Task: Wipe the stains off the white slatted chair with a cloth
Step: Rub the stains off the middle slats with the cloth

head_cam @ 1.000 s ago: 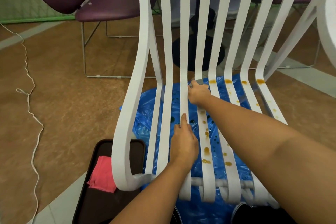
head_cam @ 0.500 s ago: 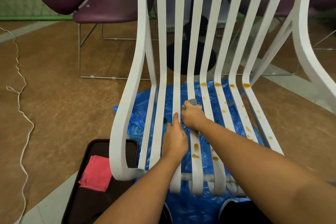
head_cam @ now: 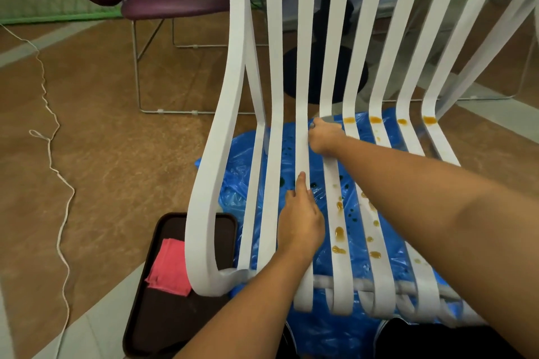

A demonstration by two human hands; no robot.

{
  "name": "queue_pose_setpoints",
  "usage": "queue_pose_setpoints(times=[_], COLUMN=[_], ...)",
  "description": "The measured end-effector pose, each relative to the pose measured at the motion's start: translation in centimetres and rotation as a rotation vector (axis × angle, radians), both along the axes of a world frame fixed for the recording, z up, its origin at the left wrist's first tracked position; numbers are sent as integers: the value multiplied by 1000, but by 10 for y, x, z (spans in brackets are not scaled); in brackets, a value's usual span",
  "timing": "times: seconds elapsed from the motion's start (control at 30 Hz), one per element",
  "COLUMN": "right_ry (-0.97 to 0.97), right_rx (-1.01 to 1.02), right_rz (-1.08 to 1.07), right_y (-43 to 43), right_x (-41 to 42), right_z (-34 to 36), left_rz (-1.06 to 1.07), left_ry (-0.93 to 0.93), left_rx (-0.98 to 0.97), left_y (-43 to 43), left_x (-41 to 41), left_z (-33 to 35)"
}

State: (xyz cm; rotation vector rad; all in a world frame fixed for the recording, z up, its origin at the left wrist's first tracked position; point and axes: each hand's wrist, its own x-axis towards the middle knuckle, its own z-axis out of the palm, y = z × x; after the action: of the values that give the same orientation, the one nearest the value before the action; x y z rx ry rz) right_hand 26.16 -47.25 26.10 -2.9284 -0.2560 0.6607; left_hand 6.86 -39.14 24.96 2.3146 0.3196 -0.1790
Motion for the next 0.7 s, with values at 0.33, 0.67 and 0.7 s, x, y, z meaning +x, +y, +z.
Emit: queue_pose_setpoints(times=[0.33,0.67,0.7], right_ry=[-56,-102,-78], right_rx=[310,615,646], right_rz=[-282,-540,-587], right_y=[3,1,-1], right_x=[-9,-36,-35], right_z=[-3,-10,-11], left_rz=[0,-5,-3], left_ry=[-14,2,1], left_rx=[7,11,13], left_y=[1,-2,-2], left_x=[0,-2,-3], left_z=[-2,2,2])
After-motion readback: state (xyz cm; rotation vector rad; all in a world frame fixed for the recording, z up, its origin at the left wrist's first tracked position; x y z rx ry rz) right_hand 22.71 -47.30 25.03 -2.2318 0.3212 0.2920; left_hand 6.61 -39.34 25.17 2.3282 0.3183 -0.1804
